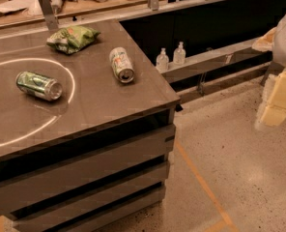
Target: Place green can upright
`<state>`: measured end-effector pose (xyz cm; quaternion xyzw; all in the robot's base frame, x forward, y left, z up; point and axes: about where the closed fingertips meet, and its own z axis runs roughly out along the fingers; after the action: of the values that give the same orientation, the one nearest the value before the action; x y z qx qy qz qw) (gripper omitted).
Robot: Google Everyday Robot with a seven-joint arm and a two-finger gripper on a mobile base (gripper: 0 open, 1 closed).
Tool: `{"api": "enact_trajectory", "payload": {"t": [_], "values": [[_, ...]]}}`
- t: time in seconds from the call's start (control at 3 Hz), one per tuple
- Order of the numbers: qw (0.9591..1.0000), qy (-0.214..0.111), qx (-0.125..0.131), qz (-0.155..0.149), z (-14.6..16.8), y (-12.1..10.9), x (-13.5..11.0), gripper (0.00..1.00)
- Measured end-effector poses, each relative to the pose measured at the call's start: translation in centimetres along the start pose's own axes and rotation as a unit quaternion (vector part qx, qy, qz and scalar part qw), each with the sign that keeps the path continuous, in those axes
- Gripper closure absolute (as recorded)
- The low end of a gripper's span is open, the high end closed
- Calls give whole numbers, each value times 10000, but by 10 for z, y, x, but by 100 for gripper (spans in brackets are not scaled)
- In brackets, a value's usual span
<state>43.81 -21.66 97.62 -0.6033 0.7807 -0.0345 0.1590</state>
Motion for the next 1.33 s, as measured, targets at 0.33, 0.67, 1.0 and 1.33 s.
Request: {"api": "enact_trajectory", "payload": {"t": [0.33, 0.67, 1.0, 1.33], "values": [[10000, -18, 14, -3, 0, -1, -1, 0], [9997, -219, 42, -26, 5, -9, -16, 0], [9995, -256, 19, -163, 21, -34, -62, 0], [9974, -411, -34, -584, 36, -69, -167, 0]]}}
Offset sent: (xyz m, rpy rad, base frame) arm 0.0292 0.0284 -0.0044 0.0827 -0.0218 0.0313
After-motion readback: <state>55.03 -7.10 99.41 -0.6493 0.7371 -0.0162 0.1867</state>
